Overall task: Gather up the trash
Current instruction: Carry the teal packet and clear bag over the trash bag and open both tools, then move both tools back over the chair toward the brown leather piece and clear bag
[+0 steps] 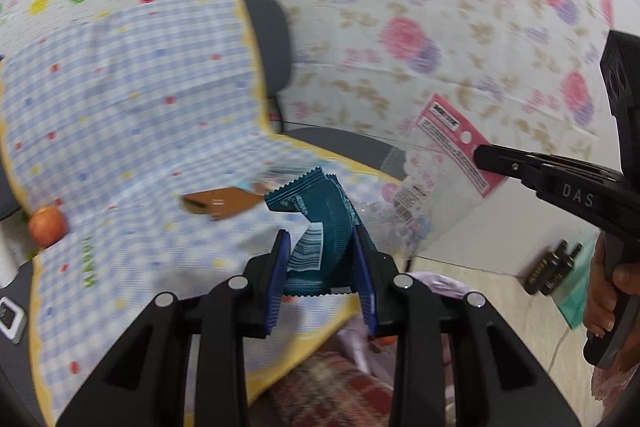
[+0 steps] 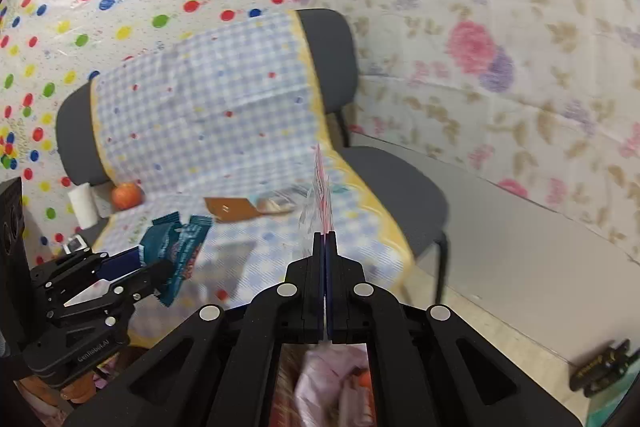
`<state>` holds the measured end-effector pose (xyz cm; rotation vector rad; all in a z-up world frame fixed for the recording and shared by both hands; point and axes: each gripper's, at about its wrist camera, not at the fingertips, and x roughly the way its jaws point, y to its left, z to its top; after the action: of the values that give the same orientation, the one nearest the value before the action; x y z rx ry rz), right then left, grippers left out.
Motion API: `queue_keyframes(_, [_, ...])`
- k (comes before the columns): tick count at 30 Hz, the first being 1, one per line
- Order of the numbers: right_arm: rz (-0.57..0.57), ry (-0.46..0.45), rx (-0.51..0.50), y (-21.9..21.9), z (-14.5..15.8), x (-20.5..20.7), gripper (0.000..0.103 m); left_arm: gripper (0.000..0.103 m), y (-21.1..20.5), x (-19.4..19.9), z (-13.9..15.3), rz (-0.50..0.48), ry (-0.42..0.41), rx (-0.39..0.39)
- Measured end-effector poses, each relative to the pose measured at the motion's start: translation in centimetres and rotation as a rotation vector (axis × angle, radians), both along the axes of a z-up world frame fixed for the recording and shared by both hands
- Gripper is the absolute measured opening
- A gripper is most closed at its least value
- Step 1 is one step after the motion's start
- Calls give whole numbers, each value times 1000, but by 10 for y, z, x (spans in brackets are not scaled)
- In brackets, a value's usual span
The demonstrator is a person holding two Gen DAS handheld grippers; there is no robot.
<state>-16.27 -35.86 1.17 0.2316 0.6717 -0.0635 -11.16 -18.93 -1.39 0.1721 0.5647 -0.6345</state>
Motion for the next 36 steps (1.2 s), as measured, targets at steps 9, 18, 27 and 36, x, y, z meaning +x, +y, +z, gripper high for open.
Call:
queue_keyframes(9, [-113,70,-65,-29,-17,-50,1,30,-57,-31,-25,-153,23,13])
queue_keyframes(18, [-153,156,-65,-46,-48,-58,1,31,-89,-31,-45,-219,56,50])
queue_keyframes(27, [-153,229,-40,-56,-81,-43,2,39,-97,-12,-55,-231,129,41])
queue_keyframes(36, [-147,260,-10,-61,-93,-35,28,58,-89,-2,-51,-201,129,29])
